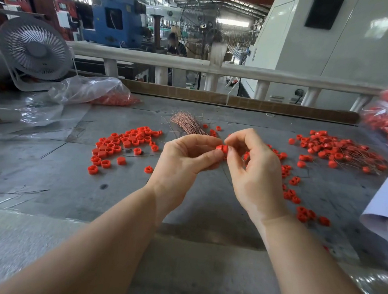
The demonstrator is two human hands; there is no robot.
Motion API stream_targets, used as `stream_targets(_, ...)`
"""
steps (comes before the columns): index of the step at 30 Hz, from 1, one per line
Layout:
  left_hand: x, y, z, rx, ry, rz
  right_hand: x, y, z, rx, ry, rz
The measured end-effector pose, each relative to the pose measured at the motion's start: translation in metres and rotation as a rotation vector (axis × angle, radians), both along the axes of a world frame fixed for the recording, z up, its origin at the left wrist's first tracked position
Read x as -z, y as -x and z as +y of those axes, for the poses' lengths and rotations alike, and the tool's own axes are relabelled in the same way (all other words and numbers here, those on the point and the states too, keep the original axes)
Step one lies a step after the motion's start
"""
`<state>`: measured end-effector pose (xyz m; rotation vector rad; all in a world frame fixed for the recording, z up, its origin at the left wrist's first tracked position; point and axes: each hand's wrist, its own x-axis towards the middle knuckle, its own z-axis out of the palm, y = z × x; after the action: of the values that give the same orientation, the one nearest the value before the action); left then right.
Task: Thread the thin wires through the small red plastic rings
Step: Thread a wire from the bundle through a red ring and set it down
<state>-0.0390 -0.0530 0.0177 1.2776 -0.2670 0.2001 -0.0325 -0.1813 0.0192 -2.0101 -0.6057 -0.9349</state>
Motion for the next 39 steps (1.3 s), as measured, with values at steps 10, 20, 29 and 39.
stream_targets(10,-0.0021,0.0016,-0.0013,0.026,0.035,0.078,-0.0006,0.0000,0.0009,0.027,0.040,-0.046)
stream_targets(20,-0.0013,-0.0025,-0.0002,0.036,0.164,0.168,0.0002,-0.0027,0.0015,-0.053,0.016,0.021)
stream_targets(29,-0.0051,-0.0003,-0.0005,0.110,0.221,0.212,-0.0003,-0.0041,0.0004,-0.071,-0.072,0.103)
stream_targets(39,-0.0046,-0.0006,-0.0009,0.099,0.222,0.182,0.0000,-0.0051,0.0002,-0.082,-0.100,0.135)
